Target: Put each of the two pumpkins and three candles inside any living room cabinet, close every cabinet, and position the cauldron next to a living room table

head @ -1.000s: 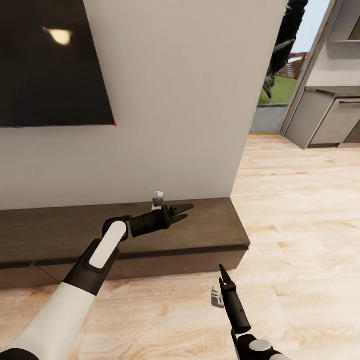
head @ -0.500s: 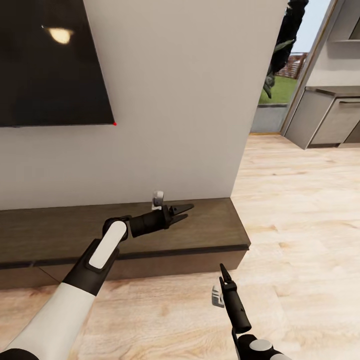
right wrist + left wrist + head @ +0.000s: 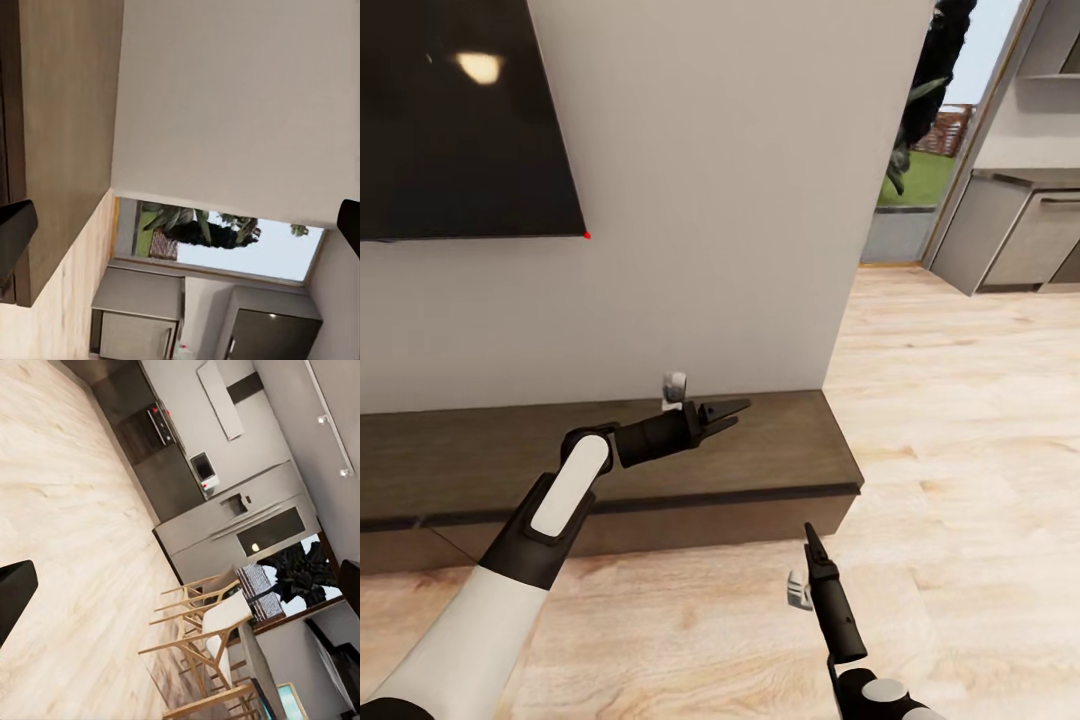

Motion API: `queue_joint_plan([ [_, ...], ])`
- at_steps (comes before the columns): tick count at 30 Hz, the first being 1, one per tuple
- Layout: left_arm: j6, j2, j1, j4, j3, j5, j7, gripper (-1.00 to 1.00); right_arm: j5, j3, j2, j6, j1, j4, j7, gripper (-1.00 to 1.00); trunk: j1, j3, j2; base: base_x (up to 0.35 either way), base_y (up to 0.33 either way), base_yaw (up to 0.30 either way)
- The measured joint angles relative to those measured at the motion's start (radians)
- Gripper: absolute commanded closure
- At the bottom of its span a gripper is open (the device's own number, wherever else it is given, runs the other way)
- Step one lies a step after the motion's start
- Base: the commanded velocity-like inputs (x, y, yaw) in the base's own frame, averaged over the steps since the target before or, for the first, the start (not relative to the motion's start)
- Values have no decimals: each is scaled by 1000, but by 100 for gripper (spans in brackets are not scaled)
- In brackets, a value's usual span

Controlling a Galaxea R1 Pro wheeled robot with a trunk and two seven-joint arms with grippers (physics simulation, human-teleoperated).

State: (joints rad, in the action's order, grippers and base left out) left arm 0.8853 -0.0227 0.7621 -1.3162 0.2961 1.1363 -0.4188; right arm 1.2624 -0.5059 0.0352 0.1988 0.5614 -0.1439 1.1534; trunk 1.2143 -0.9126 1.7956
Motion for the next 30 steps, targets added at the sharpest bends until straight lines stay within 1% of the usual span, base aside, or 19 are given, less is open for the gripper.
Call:
queue_joint_plan([
  [30, 0, 1, 0, 1, 0, 3, -2, -100, -8, 12, -1, -15, 0, -5, -6, -100, 115, -94, 210, 0, 0, 0],
])
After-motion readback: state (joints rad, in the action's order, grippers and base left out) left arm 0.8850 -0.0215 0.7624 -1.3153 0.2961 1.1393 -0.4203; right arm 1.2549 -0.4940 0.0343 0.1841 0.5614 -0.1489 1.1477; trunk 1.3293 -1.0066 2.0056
